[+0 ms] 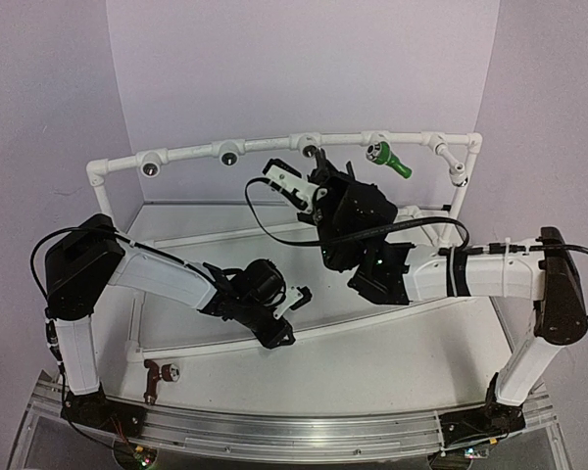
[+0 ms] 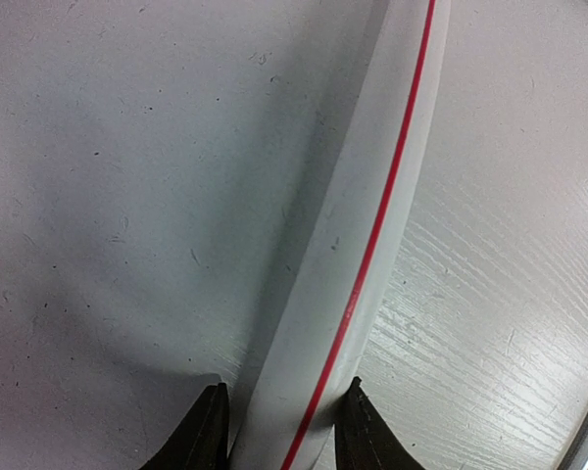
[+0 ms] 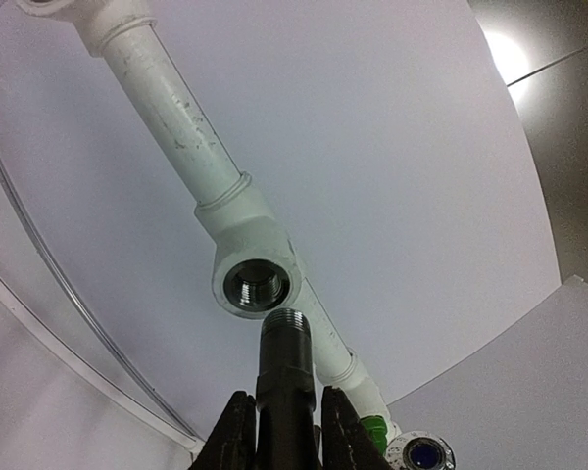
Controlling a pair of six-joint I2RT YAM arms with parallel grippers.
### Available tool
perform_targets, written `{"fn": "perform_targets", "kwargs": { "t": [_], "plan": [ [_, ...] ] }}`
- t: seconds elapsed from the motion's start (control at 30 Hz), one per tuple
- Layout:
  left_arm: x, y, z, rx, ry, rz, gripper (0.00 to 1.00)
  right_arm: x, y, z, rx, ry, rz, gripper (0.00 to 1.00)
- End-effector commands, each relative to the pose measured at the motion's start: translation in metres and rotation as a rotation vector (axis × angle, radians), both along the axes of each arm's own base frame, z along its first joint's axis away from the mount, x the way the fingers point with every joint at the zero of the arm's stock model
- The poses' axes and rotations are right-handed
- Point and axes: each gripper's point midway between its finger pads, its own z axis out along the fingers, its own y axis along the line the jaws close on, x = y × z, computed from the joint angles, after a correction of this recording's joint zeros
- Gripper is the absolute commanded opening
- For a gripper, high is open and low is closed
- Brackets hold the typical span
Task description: Install the water faucets
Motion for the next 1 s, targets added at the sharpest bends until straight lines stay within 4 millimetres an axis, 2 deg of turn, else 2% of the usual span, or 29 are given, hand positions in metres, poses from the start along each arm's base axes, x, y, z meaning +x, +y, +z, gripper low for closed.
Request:
{"fn": "perform_targets", "kwargs": {
  "t": [0.0,0.3,0.6,0.97],
  "plan": [
    [-0.016,0.008,-0.031,0.043,0.134,0.074,0.16,-0.002,0.004,0.025,0.106,-0.030,0.040,0.00],
    [-0.018,0.009,-0.034,0.051,0.142,0.069,0.15,0.000,0.011,0.020,0.121,-0.012,0.064,0.00],
    [-0.020,0.010,-0.036,0.056,0.147,0.064,0.15,0.005,0.016,0.023,0.123,-0.019,0.064,0.00],
    [-0.022,0.014,-0.038,0.065,0.147,0.065,0.15,0.013,0.010,0.028,0.128,-0.024,0.040,0.00]
  ]
}}
